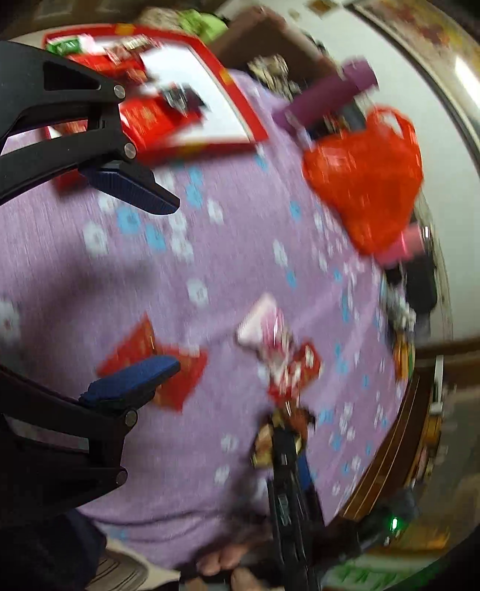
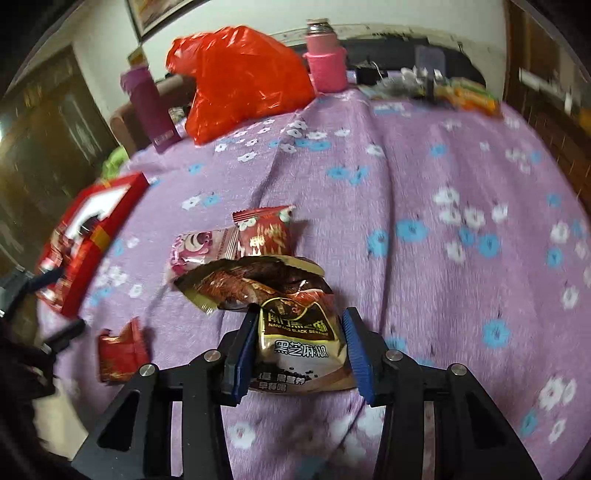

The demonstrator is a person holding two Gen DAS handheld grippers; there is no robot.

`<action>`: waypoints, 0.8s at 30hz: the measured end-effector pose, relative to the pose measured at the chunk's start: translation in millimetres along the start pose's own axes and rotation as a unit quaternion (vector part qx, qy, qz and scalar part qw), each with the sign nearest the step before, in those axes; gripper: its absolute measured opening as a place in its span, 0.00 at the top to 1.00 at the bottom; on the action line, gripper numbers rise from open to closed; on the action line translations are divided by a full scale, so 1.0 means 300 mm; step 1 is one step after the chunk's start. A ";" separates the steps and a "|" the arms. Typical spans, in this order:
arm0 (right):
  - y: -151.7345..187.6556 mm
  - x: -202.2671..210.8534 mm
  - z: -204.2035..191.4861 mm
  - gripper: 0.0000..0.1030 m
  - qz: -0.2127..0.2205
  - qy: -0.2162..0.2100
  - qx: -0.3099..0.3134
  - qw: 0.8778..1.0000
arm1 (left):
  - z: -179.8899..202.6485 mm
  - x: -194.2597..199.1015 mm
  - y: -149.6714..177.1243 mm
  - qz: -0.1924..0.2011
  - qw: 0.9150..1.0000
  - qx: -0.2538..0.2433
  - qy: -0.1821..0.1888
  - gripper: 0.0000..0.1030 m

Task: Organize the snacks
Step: 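Grasp the brown black-sesame packet with the right tool while the left tool grasps a red packet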

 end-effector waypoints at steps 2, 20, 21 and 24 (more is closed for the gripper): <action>0.013 -0.006 -0.024 0.50 0.009 0.020 0.020 1.000 | 0.044 -0.021 -0.007 -0.004 1.000 -0.019 0.014 0.23; 0.034 -0.010 0.000 0.33 0.043 -0.050 -0.028 0.997 | 0.123 -0.103 0.025 -0.013 0.996 -0.059 0.065 0.23; 0.033 -0.010 0.001 0.33 0.044 -0.052 -0.030 0.997 | 0.124 -0.106 0.028 -0.013 0.996 -0.058 0.064 0.23; 0.032 -0.010 -0.005 0.30 0.044 -0.055 -0.027 0.997 | 0.119 -0.109 0.028 -0.011 0.997 -0.046 0.068 0.23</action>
Point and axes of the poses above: each gripper's, at about its wrist camera, not at the fingertips, and x roughly against the way its jaws point, z to its right, y to its underside, the point moved 2 cm from there along -x, roughly the way its jaws point, and after that the axes turned 6 degrees about z, right-handed, at the moved point
